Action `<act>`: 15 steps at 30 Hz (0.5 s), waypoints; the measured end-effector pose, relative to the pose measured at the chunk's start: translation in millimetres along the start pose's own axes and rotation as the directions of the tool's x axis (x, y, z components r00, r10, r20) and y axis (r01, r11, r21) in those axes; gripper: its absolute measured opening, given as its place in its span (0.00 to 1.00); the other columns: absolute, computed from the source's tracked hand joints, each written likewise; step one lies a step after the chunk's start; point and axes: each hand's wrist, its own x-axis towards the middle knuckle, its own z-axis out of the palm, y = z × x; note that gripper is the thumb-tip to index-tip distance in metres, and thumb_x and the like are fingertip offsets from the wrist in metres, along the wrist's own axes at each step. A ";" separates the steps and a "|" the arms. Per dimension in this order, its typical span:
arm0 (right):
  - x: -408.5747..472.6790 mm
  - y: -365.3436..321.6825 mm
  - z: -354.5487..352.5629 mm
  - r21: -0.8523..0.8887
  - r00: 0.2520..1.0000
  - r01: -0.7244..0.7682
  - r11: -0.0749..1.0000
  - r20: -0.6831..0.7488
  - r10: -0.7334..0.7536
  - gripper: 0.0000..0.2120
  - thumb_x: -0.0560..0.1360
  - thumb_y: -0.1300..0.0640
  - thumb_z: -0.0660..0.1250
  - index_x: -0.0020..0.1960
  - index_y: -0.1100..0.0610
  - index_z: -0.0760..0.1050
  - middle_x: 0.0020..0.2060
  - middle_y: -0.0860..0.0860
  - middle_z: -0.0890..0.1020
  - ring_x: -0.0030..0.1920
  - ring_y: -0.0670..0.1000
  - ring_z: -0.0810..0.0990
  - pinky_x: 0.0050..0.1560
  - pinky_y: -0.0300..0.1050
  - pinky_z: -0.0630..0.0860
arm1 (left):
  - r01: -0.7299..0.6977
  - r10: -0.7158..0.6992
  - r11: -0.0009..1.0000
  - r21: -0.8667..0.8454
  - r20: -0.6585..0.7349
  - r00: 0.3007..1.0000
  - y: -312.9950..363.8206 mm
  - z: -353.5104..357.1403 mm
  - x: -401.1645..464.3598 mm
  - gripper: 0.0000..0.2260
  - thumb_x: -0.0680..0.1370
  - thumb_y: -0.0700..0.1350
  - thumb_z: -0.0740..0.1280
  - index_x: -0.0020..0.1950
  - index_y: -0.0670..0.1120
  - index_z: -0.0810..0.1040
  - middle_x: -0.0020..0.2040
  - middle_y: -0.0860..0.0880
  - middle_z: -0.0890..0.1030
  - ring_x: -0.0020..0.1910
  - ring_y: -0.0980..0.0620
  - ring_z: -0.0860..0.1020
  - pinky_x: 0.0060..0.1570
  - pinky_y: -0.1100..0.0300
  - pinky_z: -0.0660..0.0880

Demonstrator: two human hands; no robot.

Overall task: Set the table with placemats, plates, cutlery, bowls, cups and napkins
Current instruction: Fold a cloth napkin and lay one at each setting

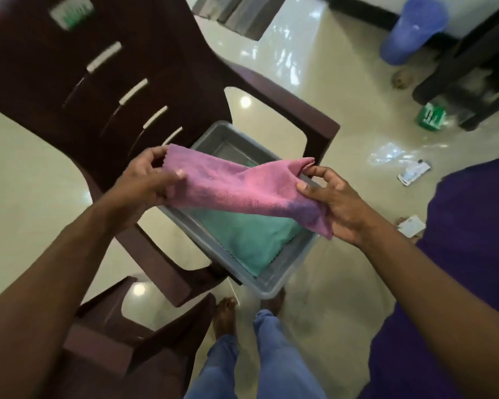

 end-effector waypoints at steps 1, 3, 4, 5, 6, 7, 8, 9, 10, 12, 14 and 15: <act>-12.3 -7.1 2.1 0.019 1.000 0.026 0.999 -0.007 -0.026 0.22 0.77 0.60 0.74 0.68 0.56 0.71 0.61 0.59 0.83 0.53 0.57 0.85 0.46 0.50 0.85 | -0.006 0.006 1.000 -0.005 0.056 0.998 11.4 -4.7 -6.5 0.35 0.75 0.40 0.73 0.79 0.51 0.64 0.63 0.44 0.84 0.62 0.45 0.83 0.56 0.46 0.83; -44.1 -18.8 6.0 0.039 0.996 0.085 0.996 -0.020 -0.085 0.20 0.78 0.62 0.72 0.67 0.56 0.70 0.54 0.58 0.86 0.50 0.55 0.85 0.42 0.48 0.84 | -0.032 0.026 0.999 0.038 0.145 0.989 31.2 -9.6 -22.2 0.40 0.76 0.31 0.70 0.82 0.54 0.58 0.61 0.40 0.84 0.61 0.43 0.84 0.54 0.50 0.84; -63.7 -20.7 7.4 0.037 0.993 0.113 0.993 -0.028 -0.112 0.18 0.78 0.63 0.71 0.65 0.54 0.71 0.48 0.57 0.86 0.45 0.53 0.85 0.38 0.46 0.83 | -0.048 0.035 0.997 0.067 0.185 0.982 36.8 -9.6 -31.4 0.41 0.76 0.28 0.68 0.82 0.56 0.57 0.61 0.38 0.84 0.61 0.41 0.84 0.55 0.49 0.83; -81.2 -21.8 7.8 0.023 0.989 0.145 0.989 -0.037 -0.144 0.17 0.78 0.63 0.71 0.63 0.52 0.72 0.42 0.55 0.85 0.41 0.52 0.83 0.36 0.44 0.81 | -0.068 0.046 0.993 0.094 0.220 0.974 41.8 -8.4 -39.2 0.43 0.77 0.25 0.67 0.82 0.58 0.57 0.60 0.38 0.84 0.60 0.40 0.84 0.56 0.48 0.83; -96.3 -22.3 7.6 -0.003 0.984 0.174 0.985 -0.042 -0.174 0.15 0.78 0.64 0.71 0.61 0.52 0.74 0.40 0.55 0.83 0.39 0.51 0.81 0.35 0.43 0.79 | -0.085 0.054 0.990 0.112 0.252 0.966 46.4 -7.0 -45.9 0.44 0.76 0.24 0.66 0.82 0.59 0.57 0.61 0.38 0.84 0.60 0.40 0.83 0.57 0.47 0.82; -114.6 -23.3 6.4 -0.036 0.978 0.200 0.979 -0.052 -0.202 0.14 0.78 0.64 0.71 0.60 0.52 0.76 0.40 0.55 0.82 0.40 0.52 0.79 0.37 0.43 0.77 | -0.106 0.066 0.986 0.127 0.285 0.956 52.4 -2.9 -54.6 0.44 0.76 0.22 0.65 0.81 0.60 0.58 0.61 0.38 0.84 0.61 0.40 0.83 0.57 0.47 0.82; -130.0 -25.1 5.5 -0.063 0.973 0.218 0.974 -0.063 -0.222 0.12 0.77 0.64 0.72 0.58 0.54 0.78 0.42 0.56 0.82 0.43 0.54 0.78 0.41 0.46 0.76 | -0.130 0.081 0.981 0.142 0.308 0.948 57.9 1.7 -61.6 0.45 0.75 0.21 0.65 0.81 0.60 0.60 0.62 0.39 0.83 0.61 0.41 0.83 0.57 0.49 0.83; -147.1 -27.8 4.6 -0.086 0.967 0.235 0.968 -0.082 -0.242 0.11 0.77 0.65 0.72 0.57 0.55 0.80 0.46 0.57 0.82 0.47 0.55 0.78 0.45 0.49 0.75 | -0.161 0.100 0.973 0.163 0.329 0.939 64.8 7.1 -69.4 0.45 0.74 0.20 0.65 0.80 0.60 0.62 0.63 0.39 0.83 0.61 0.42 0.83 0.55 0.51 0.83; -161.8 -30.7 4.0 -0.112 0.959 0.250 0.962 -0.108 -0.261 0.10 0.76 0.65 0.73 0.55 0.56 0.82 0.48 0.56 0.83 0.50 0.56 0.78 0.49 0.52 0.74 | -0.195 0.121 0.962 0.190 0.343 0.932 71.5 12.5 -75.2 0.45 0.73 0.20 0.65 0.79 0.60 0.64 0.63 0.40 0.82 0.61 0.43 0.83 0.53 0.53 0.83; -188.7 -33.0 2.0 -0.161 0.939 0.270 0.949 -0.172 -0.297 0.09 0.75 0.66 0.73 0.52 0.56 0.84 0.51 0.53 0.85 0.54 0.54 0.80 0.52 0.53 0.75 | -0.255 0.154 0.933 0.254 0.357 0.921 82.2 24.1 -85.2 0.45 0.70 0.19 0.65 0.77 0.58 0.68 0.65 0.42 0.80 0.61 0.45 0.83 0.51 0.54 0.83; -215.2 -28.1 0.4 -0.192 0.916 0.281 0.940 -0.239 -0.322 0.11 0.73 0.68 0.75 0.51 0.55 0.86 0.51 0.53 0.86 0.54 0.54 0.81 0.54 0.55 0.77 | -0.312 0.182 0.897 0.312 0.383 0.906 86.5 35.9 -97.4 0.44 0.67 0.18 0.64 0.75 0.55 0.71 0.67 0.43 0.78 0.61 0.47 0.83 0.49 0.55 0.84; -226.7 -24.7 -0.7 -0.201 0.906 0.284 0.937 -0.264 -0.331 0.12 0.72 0.68 0.75 0.51 0.55 0.86 0.51 0.53 0.86 0.53 0.55 0.81 0.55 0.56 0.77 | -0.341 0.195 0.878 0.336 0.398 0.896 87.6 41.2 -101.8 0.43 0.66 0.18 0.63 0.74 0.53 0.73 0.67 0.44 0.78 0.61 0.47 0.82 0.49 0.55 0.84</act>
